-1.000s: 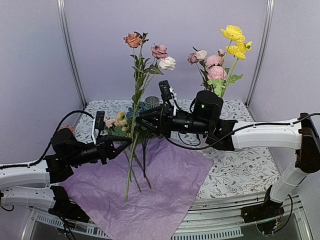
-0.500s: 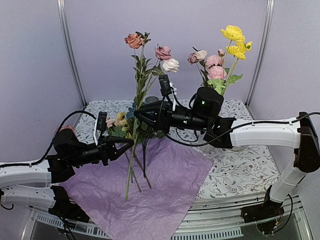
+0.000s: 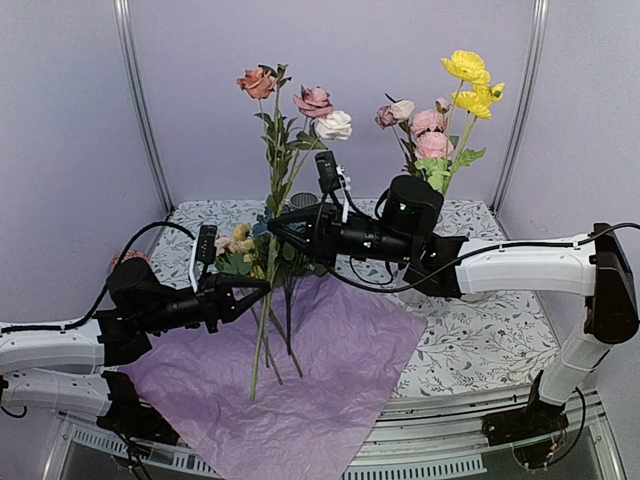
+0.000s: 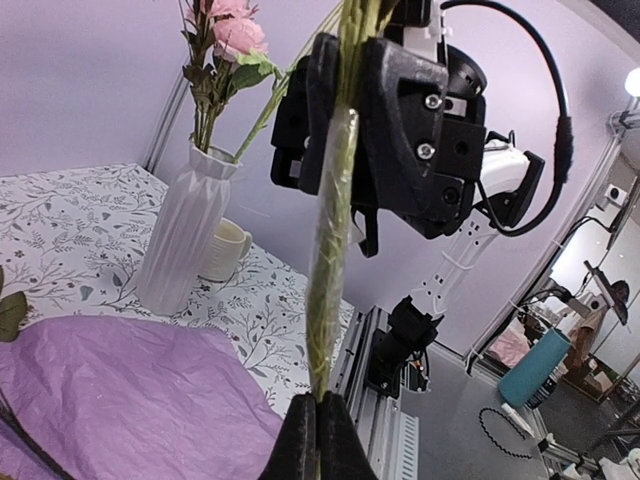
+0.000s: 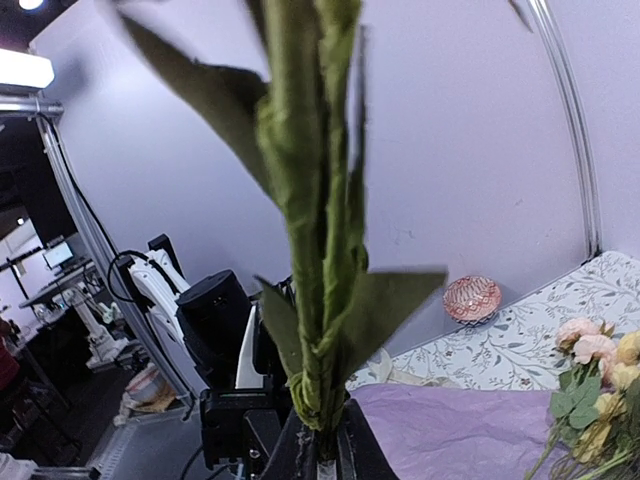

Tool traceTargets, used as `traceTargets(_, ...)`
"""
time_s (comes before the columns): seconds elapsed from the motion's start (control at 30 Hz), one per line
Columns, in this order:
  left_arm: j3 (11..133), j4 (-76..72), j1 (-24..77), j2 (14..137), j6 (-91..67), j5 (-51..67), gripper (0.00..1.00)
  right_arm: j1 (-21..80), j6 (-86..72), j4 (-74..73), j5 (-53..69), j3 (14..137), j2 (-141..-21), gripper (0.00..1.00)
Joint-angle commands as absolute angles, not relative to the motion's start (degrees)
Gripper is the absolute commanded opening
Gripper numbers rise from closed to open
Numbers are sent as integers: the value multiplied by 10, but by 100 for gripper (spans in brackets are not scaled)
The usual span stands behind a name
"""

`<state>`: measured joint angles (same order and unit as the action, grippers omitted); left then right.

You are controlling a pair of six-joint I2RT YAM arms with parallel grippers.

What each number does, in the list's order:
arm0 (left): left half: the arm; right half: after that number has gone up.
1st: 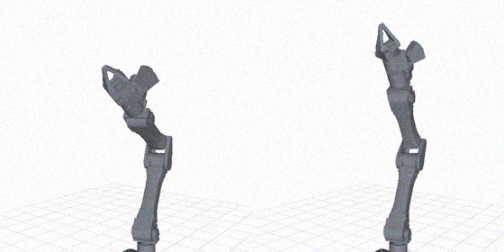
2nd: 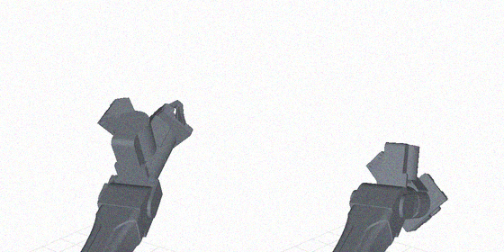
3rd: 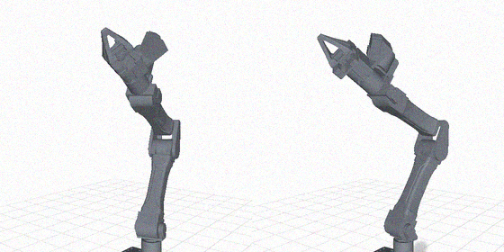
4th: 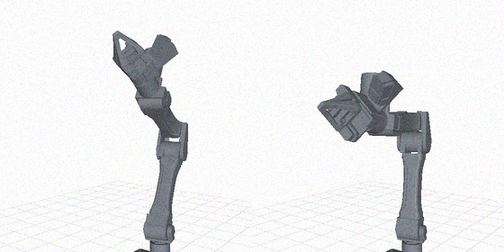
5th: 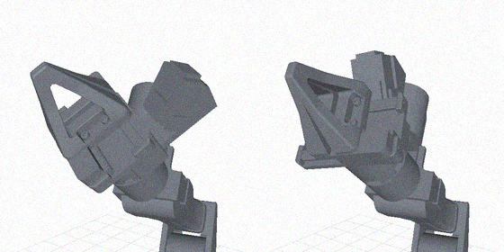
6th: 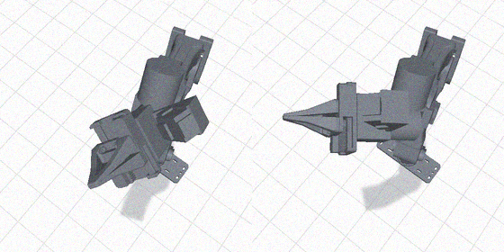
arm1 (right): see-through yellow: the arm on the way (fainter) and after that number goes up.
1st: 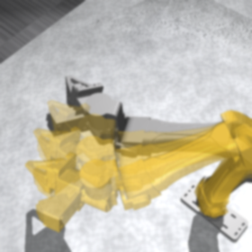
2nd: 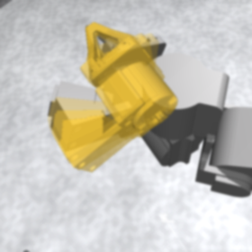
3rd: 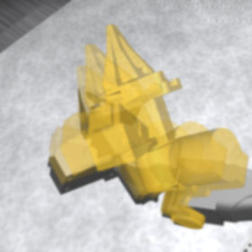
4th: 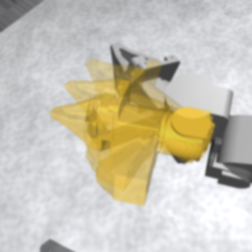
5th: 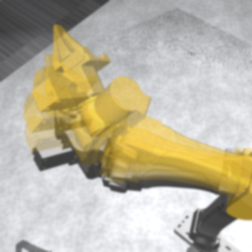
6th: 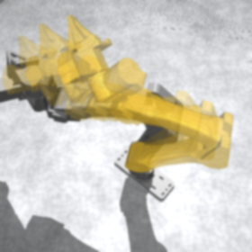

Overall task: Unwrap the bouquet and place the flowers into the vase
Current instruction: Pass from the left arm to the right, then place the fake flower in the vase.

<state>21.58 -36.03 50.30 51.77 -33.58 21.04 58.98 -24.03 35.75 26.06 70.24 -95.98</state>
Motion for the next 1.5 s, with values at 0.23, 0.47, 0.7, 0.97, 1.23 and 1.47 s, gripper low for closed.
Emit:
traceTargets(0.23, 206, -361, 516, 496, -333, 191, 56, 593, -221, 349, 217, 675, -927, 3)
traceTargets(0.47, 183, -321, 516, 434, -327, 148, 90, 590, -115, 233, 70, 638, -835, 2)
traceTargets(0.7, 180, -256, 515, 403, -319, 92, 97, 587, 4, 103, -134, 678, -737, 2)
traceTargets(0.97, 183, -250, 515, 399, -315, 85, 97, 582, 146, 78, -272, 736, -698, 2)
traceTargets(1.23, 188, -248, 515, 405, -314, 86, 96, 558, 226, 98, -365, 757, -719, 2)
traceTargets(1.47, 190, -251, 515, 413, -314, 85, 96, 534, 237, 116, -371, 762, -728, 2)
